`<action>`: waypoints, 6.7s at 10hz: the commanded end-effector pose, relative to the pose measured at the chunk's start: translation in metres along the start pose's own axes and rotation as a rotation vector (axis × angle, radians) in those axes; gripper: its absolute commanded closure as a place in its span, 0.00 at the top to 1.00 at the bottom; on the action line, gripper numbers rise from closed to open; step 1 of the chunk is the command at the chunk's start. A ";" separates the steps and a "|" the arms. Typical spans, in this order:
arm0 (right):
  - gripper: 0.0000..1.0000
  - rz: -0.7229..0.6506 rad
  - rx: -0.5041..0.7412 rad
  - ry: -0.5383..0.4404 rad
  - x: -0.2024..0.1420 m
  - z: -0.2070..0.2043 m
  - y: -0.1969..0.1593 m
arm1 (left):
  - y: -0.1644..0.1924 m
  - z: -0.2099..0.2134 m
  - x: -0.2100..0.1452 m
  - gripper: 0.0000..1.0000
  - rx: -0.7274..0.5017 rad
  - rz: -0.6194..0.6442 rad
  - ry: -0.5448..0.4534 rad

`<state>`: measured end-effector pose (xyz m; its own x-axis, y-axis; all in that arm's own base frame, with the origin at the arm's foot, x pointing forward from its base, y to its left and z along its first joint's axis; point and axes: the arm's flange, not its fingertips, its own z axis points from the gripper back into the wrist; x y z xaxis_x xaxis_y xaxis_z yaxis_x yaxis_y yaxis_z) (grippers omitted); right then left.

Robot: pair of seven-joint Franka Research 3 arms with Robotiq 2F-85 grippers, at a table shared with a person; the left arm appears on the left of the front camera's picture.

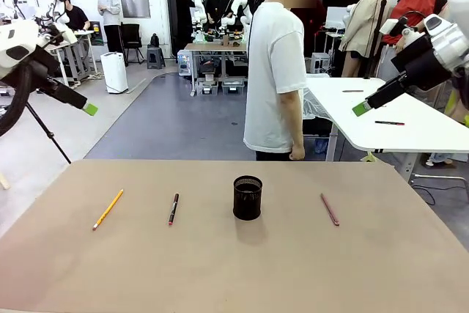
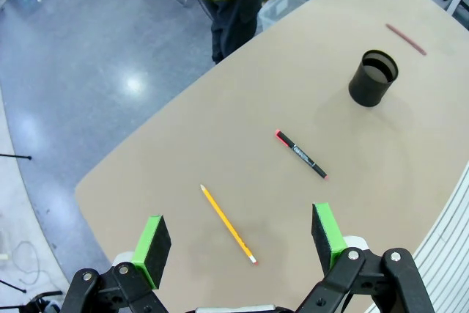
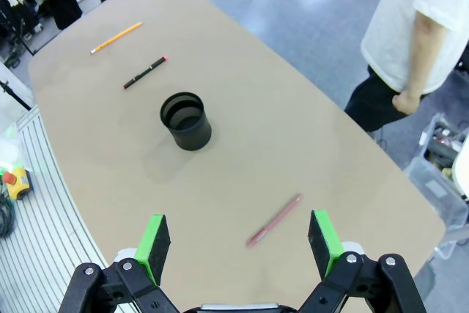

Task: Place the pens into the pen holder.
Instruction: Pick up a writing instrument from the table and place it into the Pen holder.

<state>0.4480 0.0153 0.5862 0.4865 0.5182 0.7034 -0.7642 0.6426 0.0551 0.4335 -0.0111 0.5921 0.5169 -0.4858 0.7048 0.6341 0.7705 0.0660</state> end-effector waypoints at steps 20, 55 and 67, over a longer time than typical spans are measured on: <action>1.00 0.001 0.011 -0.016 0.000 0.001 0.000 | -0.116 -0.097 0.052 1.00 0.119 0.306 0.395; 1.00 0.001 0.011 -0.016 0.000 0.001 0.000 | -0.106 -0.409 0.026 1.00 0.294 0.730 0.705; 1.00 0.001 0.011 -0.016 0.000 0.001 0.000 | -0.097 -0.415 0.016 0.00 0.312 0.737 0.779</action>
<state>0.4471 0.0152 0.5867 0.4867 0.5197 0.7022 -0.7637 0.6434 0.0532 0.6140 -0.2652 0.3098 0.9968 0.0728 0.0322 -0.0747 0.9953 0.0620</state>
